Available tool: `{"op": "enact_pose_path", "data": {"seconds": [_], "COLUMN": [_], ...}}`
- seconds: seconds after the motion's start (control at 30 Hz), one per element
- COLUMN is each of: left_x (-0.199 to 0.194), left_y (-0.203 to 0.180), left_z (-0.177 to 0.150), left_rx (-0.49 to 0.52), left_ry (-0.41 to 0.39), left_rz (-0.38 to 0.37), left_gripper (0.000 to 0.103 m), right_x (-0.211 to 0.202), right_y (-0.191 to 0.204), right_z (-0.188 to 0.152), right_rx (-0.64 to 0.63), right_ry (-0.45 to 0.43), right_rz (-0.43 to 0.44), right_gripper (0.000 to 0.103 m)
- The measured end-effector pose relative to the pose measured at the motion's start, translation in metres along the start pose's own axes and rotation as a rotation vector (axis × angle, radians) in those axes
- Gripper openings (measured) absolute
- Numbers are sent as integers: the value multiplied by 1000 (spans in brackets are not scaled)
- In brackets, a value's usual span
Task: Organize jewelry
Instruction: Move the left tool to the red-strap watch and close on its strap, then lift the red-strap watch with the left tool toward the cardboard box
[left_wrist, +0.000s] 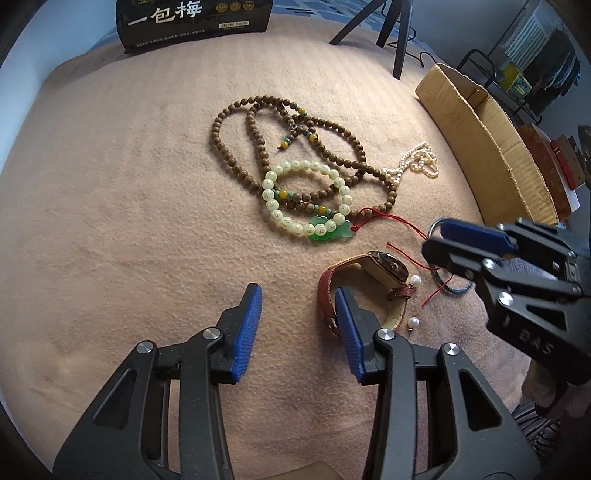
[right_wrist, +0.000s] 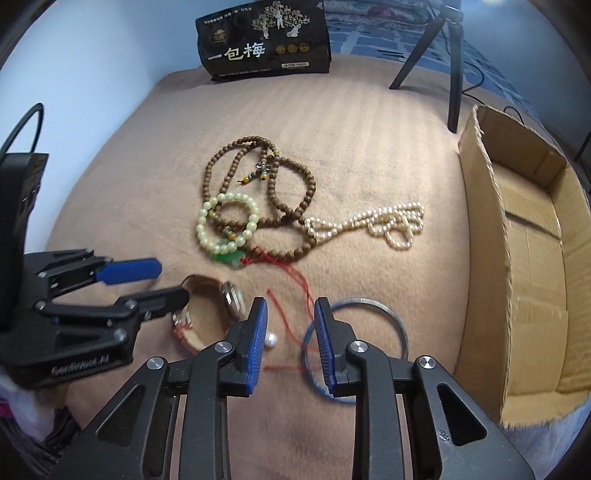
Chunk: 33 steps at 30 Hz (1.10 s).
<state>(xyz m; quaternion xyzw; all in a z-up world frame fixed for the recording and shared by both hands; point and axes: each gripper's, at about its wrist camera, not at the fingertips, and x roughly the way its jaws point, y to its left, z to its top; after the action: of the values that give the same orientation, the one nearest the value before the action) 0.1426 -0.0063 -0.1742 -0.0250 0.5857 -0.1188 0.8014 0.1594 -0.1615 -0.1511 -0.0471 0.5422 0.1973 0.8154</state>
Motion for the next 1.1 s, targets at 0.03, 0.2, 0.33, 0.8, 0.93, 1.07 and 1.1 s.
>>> {"op": "enact_pose_path", "data": {"seconds": [0.03, 0.2, 0.33, 0.8, 0.93, 1.07, 1.1], "left_x": [1, 6, 10, 14, 10, 4, 2], "left_y": [1, 1, 0, -3, -4, -1, 0], "left_z": [0, 3, 4, 5, 4, 4, 4], "left_rx": [-2, -6, -5, 7, 4, -2, -7], "left_ry": [2, 7, 11, 11, 3, -9, -12], "left_rz": [-2, -13, -17, -36, -47, -54, -56], "left_gripper": [41, 35, 33, 15, 7, 4, 4], "right_x": [2, 16, 23, 32, 21, 3, -1], "right_y": [0, -2, 3, 4, 9, 15, 16], "right_z": [1, 7, 8, 12, 11, 12, 13], "right_rx": [-2, -8, -37, -47, -41, -53, -54], "right_ry": [2, 28, 36, 49, 22, -19, -28], "right_rz": [-4, -16, -30, -37, -19, -4, -3], "right_gripper": [24, 21, 21, 3, 1, 1, 1]}}
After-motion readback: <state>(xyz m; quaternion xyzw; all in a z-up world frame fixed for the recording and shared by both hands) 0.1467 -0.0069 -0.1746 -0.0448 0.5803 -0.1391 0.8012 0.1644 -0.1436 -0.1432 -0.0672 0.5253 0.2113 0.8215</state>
